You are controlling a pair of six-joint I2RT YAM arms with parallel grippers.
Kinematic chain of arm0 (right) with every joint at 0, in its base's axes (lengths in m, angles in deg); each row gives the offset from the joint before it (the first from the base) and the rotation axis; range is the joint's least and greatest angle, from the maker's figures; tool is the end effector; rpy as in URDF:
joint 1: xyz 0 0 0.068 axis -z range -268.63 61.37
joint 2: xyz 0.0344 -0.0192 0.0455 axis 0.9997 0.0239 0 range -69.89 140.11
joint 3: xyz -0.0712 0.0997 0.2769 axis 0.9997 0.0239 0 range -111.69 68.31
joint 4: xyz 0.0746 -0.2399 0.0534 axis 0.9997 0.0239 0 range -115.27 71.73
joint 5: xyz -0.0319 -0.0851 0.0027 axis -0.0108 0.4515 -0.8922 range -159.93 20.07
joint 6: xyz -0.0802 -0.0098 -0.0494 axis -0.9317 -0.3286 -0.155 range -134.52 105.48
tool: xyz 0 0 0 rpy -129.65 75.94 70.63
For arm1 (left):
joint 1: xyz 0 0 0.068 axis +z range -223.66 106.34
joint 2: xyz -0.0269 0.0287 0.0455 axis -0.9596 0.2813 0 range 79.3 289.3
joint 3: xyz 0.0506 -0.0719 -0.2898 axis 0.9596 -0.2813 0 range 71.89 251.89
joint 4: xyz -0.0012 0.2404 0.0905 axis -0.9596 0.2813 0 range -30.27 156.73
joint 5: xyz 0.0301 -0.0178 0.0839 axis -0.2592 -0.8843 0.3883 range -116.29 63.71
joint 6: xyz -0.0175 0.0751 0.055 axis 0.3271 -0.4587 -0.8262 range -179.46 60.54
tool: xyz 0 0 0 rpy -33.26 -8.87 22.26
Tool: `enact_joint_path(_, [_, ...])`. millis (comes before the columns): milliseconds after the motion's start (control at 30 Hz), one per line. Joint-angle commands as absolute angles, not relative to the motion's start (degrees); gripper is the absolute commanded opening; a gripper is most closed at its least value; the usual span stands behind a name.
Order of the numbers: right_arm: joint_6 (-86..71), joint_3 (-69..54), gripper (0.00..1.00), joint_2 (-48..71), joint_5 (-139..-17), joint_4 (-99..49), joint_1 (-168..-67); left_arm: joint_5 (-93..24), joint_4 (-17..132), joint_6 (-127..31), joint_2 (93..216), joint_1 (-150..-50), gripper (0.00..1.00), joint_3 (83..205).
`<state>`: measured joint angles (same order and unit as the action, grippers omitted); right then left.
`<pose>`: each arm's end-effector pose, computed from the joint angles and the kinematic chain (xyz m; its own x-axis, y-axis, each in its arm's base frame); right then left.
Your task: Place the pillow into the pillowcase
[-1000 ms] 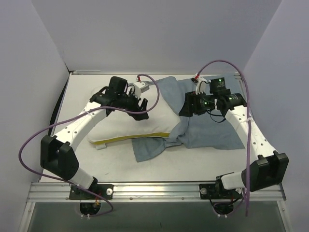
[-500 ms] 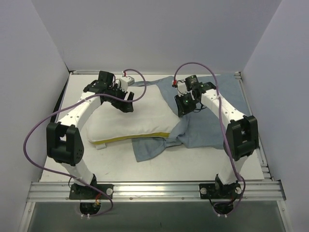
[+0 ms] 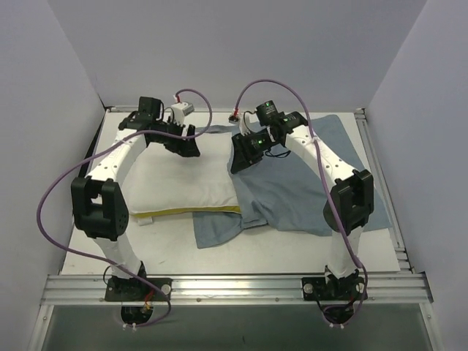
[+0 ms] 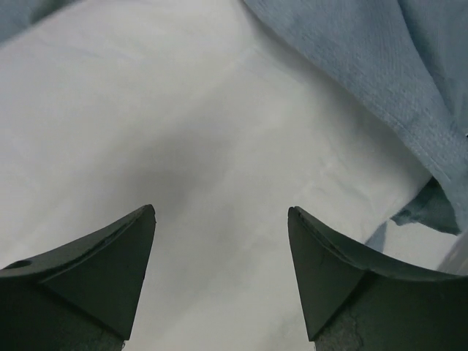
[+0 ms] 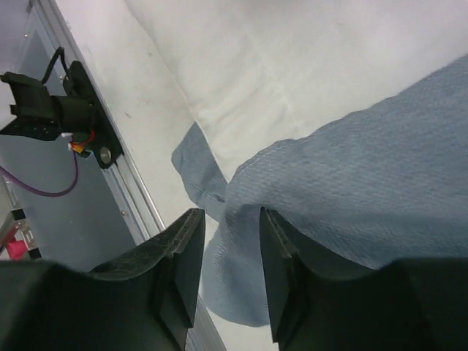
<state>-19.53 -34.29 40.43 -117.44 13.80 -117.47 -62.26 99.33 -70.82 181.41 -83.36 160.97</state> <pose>0.3713 0.2765 0.3212 -0.5688 -0.3807 -0.7291 -0.8210 0.3160 0.4755 0.4019 -0.1197 0.2924 -0.6719 0.2766 -0.6871 0.6326 0.6969 -0.3380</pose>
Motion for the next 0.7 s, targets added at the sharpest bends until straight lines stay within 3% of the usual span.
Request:
enact_joint_path(0, [-18.04, -37.76, 0.39, 44.17, -116.88, 17.88, -112.99, -65.06, 99.79, -78.22, 187.39, -81.84, 0.82, 171.27])
enact_joint_path(33, [-17.6, -40.64, 0.47, 45.06, -114.25, 18.41, -112.02, -64.36, 103.64, -80.62, 189.67, -81.84, 0.83, 175.03])
enact_joint_path(133, [-17.41, -44.61, 0.56, 47.52, -104.6, 18.5, -108.94, -61.46, 107.96, -86.26, 201.95, -81.66, 0.86, 190.83])
enact_joint_path(300, [-22.33, -42.44, 0.6, 52.62, -99.03, 19.46, -111.55, -61.98, 112.9, -97.24, 214.81, -81.4, 0.87, 206.08])
enact_joint_path(467, [-25.77, -31.91, 0.61, 53.16, -99.2, 20.61, -115.52, -60.66, 116.15, -111.62, 220.19, -81.57, 0.9, 206.46])
enact_joint_path(567, [-25.68, -27.68, 0.6, 50.36, -105.68, 22.71, -116.14, -61.88, 123.08, -119.11, 220.28, -82.19, 0.84, 204.17])
enact_joint_path(667, [-25.25, -29.5, 0.61, 46.49, -112.63, 26.49, -114.65, -66.27, 133.19, -127.01, 219.84, -82.28, 0.61, 203.2])
